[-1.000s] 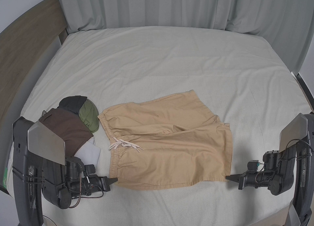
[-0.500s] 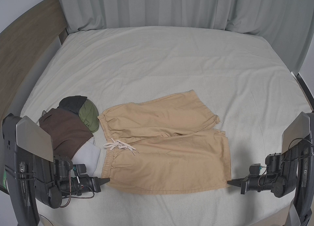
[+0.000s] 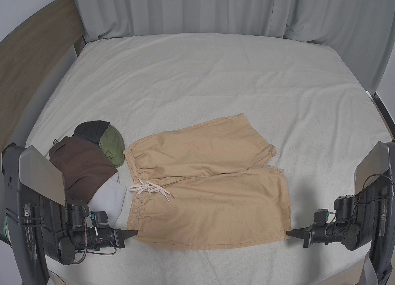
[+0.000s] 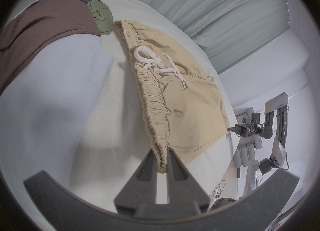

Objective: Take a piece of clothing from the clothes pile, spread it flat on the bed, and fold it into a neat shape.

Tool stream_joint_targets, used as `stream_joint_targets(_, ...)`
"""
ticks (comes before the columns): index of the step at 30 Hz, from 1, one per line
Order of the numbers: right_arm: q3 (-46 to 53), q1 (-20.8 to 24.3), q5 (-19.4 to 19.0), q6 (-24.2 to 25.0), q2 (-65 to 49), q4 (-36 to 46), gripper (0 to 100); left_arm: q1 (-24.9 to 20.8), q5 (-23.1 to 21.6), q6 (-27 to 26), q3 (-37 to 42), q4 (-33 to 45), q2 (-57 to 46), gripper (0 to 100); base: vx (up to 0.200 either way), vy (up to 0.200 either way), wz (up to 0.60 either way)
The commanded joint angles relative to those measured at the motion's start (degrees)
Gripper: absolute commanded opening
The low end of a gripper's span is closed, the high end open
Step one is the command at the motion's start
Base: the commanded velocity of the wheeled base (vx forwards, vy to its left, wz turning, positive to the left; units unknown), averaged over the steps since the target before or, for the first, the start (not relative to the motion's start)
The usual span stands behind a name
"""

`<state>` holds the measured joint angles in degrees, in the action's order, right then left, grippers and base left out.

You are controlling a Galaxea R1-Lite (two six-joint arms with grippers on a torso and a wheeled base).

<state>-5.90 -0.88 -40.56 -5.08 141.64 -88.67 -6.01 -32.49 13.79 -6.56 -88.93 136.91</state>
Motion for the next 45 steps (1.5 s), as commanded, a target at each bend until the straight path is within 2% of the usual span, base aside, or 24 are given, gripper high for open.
stream_joint_targets(1, 0.01, 0.0, 0.04, -0.01, 0.21, -0.01, 0, -0.23, -0.03, 0.1, -0.65, -0.01, 0.02, 0, 0.0, 0.0, 0.0)
stream_joint_targets(2, 0.19, 0.0, 0.04, -0.01, 0.21, -0.01, 0, -0.23, -0.03, 0.19, -0.74, -0.01, 0.02, 0, 0.0, 0.0, 0.0)
stream_joint_targets(3, 0.28, 0.0, 0.04, -0.01, 0.21, -0.01, 100, -0.14, -0.03, 0.19, -0.74, -0.01, 0.02, 100, 0.0, 0.0, 0.0)
stream_joint_targets(32, -0.43, 2.46, -2.77, 0.86, 1.97, 0.08, 100, -0.41, 0.06, 0.1, -1.26, -0.01, 0.81, 100, 0.0, 0.0, 0.0)
stream_joint_targets(33, -0.43, 2.46, -2.77, 0.86, 2.06, 0.08, 0, -0.32, 0.06, 0.1, -1.26, -0.1, 0.81, 100, 0.0, 0.0, 0.0)
stream_joint_targets(45, -1.39, 2.37, -2.6, 0.86, 2.41, 0.08, 0, -0.23, 0.06, 0.01, -1.35, -0.1, 0.72, 100, 0.0, 0.0, 0.0)
